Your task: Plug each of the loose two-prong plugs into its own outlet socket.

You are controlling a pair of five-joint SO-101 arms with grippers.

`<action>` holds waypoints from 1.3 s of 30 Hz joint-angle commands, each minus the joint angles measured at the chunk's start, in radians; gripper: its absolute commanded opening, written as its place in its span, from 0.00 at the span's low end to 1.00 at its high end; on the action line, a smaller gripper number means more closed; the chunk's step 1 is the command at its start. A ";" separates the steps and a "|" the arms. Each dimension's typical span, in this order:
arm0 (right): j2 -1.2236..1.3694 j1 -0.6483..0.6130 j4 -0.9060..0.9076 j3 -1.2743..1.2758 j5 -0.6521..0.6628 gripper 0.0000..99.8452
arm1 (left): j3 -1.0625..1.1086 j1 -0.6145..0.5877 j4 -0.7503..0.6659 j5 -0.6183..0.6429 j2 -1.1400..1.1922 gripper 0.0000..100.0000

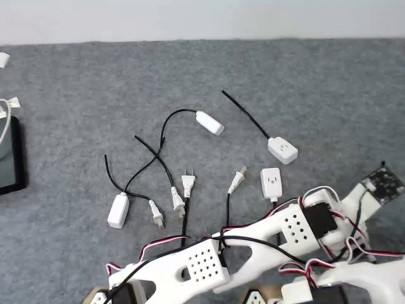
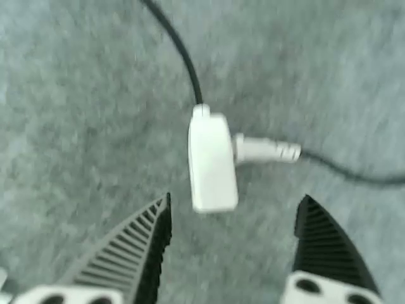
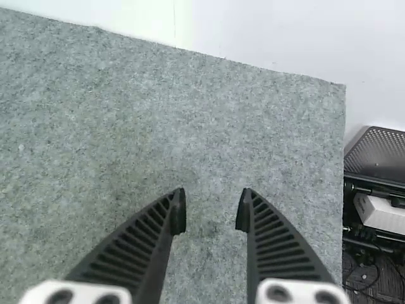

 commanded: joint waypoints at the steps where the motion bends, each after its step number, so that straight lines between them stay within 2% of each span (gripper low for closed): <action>1: -0.019 -0.016 -0.013 -0.014 0.009 0.14 | -0.119 -0.037 0.117 -0.038 -0.029 0.29; 4: -0.019 -0.071 0.025 -0.020 0.009 0.14 | -0.249 -0.089 0.230 -0.043 -0.054 0.29; 6: -0.019 -0.124 0.128 -0.061 0.009 0.14 | -0.219 -0.129 0.239 -0.041 -0.106 0.29; 9: -0.019 -0.202 0.349 -0.166 0.005 0.12 | -0.170 -0.219 0.239 -0.055 -0.187 0.21; 14: -0.019 -0.360 0.615 -0.328 -0.018 0.08 | -0.156 -0.351 0.242 -0.183 -0.328 0.03; 15: -0.019 -0.387 0.647 -0.351 -0.048 0.08 | -0.142 -0.382 0.242 -0.195 -0.365 0.01; 17: -0.021 -0.438 0.700 -0.391 -0.089 0.07 | -0.085 -0.437 0.244 -0.204 -0.456 0.03; 26: -0.147 -0.736 0.911 -0.462 -0.112 0.07 | 0.644 -0.657 0.238 -0.196 -1.085 0.05; 28: -0.216 -0.816 0.954 -0.462 -0.112 0.07 | 0.779 -0.749 0.238 -0.192 -1.215 0.05; 34: -0.318 -1.081 1.041 -0.431 -0.112 0.07 | 1.204 -1.134 0.215 -0.164 -1.513 0.05; 39: -0.268 -1.276 0.958 -0.302 -0.110 0.07 | 1.593 -1.295 0.124 -0.235 -1.686 0.05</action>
